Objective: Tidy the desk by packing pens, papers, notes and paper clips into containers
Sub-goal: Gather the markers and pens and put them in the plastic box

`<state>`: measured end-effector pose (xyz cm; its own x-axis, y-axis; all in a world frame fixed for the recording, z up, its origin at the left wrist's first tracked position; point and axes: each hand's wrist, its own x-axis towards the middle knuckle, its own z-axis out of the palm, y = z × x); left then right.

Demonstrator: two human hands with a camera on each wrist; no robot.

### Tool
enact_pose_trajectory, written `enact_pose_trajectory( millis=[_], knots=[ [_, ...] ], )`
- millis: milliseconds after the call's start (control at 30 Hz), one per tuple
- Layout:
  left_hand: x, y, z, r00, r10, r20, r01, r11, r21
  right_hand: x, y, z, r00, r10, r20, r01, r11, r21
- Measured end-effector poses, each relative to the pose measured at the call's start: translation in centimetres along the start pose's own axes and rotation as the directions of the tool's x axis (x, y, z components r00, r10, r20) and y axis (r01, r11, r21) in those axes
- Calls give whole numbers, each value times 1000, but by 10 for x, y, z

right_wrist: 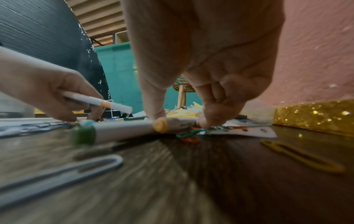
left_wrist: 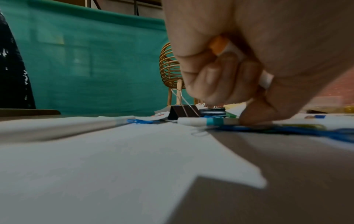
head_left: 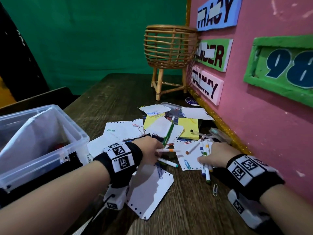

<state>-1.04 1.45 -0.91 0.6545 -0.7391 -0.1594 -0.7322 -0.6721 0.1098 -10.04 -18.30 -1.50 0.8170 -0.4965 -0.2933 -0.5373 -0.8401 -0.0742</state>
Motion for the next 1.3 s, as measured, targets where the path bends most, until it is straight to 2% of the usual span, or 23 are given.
enact_pose_trajectory(
  millis=[100,200,267,333,433,533,667,767,867,967,1133,1300],
  knots=[
    [4,-2,-2,999,24,-27,-25,1000,-9,-1,-4,1,1000,-21,-2,21,1000,-8],
    [7,-2,-1,997,-17,-81,13,999,-44,-1,-4,3,999,-38,-27,37,999,-25],
    [9,-2,0,983,-118,-139,110,992,-59,0,-3,4,999,-31,-23,30,999,-29],
    [9,-3,-1,949,-261,-178,255,965,-58,1,-3,5,1000,-20,-14,19,999,-28],
    [13,-8,4,936,-336,-107,337,941,-4,2,-3,5,1000,1,-5,-1,1000,-5],
    [19,-12,10,946,-325,-14,324,945,-50,7,-3,7,1000,11,-28,-10,999,49],
    [19,-11,10,936,-353,9,348,918,-188,14,-2,11,995,-5,-98,16,993,113],
    [17,-10,8,930,-367,13,362,910,-203,10,-6,8,984,-30,-174,65,978,199],
    [17,-10,6,927,-374,-35,358,907,-222,8,-10,5,962,-57,-266,129,956,263],
    [17,-8,4,918,-377,-126,326,895,-303,13,-9,7,955,-93,-283,169,951,258],
    [25,2,2,909,-321,-266,190,887,-421,23,-19,0,963,-46,-267,109,968,226],
    [47,11,0,908,-324,-265,186,879,-440,37,-22,0,981,-12,-193,49,980,192]
  ],
)
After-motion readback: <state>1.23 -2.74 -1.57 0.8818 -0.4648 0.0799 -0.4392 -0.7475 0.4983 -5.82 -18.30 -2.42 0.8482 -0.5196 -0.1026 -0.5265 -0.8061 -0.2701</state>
